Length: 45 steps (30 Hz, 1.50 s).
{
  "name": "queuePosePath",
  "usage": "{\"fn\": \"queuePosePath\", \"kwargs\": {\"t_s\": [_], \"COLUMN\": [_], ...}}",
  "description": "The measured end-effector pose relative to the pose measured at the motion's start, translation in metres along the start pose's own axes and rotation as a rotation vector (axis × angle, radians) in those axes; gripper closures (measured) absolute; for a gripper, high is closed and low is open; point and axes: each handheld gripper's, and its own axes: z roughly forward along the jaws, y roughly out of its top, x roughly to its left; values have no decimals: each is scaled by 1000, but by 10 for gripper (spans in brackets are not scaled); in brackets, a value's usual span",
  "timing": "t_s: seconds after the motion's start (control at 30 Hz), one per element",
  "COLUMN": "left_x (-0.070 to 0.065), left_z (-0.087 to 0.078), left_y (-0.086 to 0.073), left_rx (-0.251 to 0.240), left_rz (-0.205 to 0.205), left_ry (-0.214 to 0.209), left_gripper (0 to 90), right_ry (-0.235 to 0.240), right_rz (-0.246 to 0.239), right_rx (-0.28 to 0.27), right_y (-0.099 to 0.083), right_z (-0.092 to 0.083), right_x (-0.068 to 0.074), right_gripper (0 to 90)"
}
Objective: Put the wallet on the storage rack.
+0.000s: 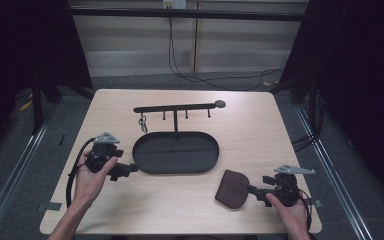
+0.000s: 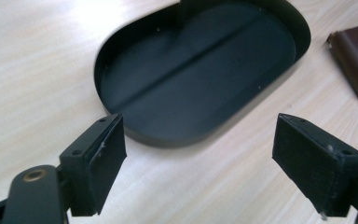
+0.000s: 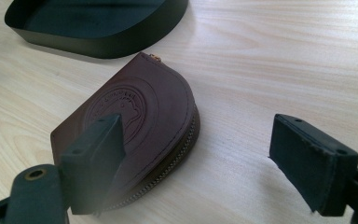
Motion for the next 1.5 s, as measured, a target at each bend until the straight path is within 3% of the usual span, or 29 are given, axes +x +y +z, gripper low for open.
{"fn": "queuePosePath", "kwargs": {"t_s": [0.13, 0.2, 0.23, 0.27, 0.3, 0.33, 0.4, 0.43, 0.47, 0.5, 0.53, 0.57, 0.6, 0.73, 0.77, 0.8, 0.83, 1.07, 1.1, 1.2, 1.3, 1.47, 1.5], "left_x": [-1, -3, -4, -4, -8, -8, -8, -6, -6, -5, -4, -5, -5, -9, -11, -11, -11, -17, -18, -21, -21, -19, -18], "left_z": [1, -1, -3, -3, -7, -8, -9, -6, -6, -5, -2, -3, -3, -5, -7, -11, -13, -16, -17, -20, -19, -17, -16], "left_y": [-12, -26, -30, -30, -38, -41, -46, -53, -53, -57, -64, -67, -70, -78, -82, -87, -89, -98, -100, -104, -104, -103, -103], "left_rx": [-17, -33, -33, -33, -54, -48, -65, -33, -33, -57, -35, -55, -52, -59, -55, -89, -90, -103, -104, -121, -102, -98, -88], "left_rz": [-4, -30, -18, -18, 9, -3, -3, -12, -12, -28, -31, -45, -57, -39, -30, -67, -71, -43, -34, -21, -18, -21, -27], "left_ry": [23, -32, -28, -28, 3, -23, -15, -25, -25, -39, -24, -14, -35, -27, -47, -30, -53, -53, -66, -52, -52, -42, -58], "left_gripper": [221, 261, 262, 261, 247, 246, 246, 242, 242, 242, 236, 232, 230, 210, 210, 185, 185, 183, 185, 198, 197, 197, 197], "right_ry": [11, 14, 15, 15, 16, 17, 19, 22, 24, 21, 21, 23, 20, 32, 35, 35, 34, 54, 66, 86, 130, 103, 98], "right_rz": [-13, -13, -11, -11, -13, -16, -16, -14, -17, -13, -7, -5, -4, 2, -4, -13, -22, -34, -46, -83, -77, -114, -118], "right_rx": [-2, -1, -2, -2, 3, 2, 10, 16, 20, 22, 22, 26, 31, 38, 37, 53, 60, 90, 130, 172, 195, 236, 241], "right_y": [0, 0, 0, 0, 0, 0, 1, 1, 2, 3, 3, 4, 4, 5, 6, 9, 10, 21, 26, 31, 35, 50, 53], "right_z": [0, 0, -1, -1, -1, 0, 0, -1, -1, -2, -3, -3, -4, -6, -7, -9, -9, -6, -4, 1, 5, 13, 14], "right_x": [1, 1, 1, 1, 1, 1, 1, 1, 1, 0, 0, -1, -1, -3, -3, -2, -2, 3, 7, 11, 13, 15, 15], "right_gripper": [191, 190, 190, 190, 191, 191, 191, 190, 191, 196, 198, 200, 202, 213, 213, 206, 202, 198, 199, 248, 254, 293, 294]}}
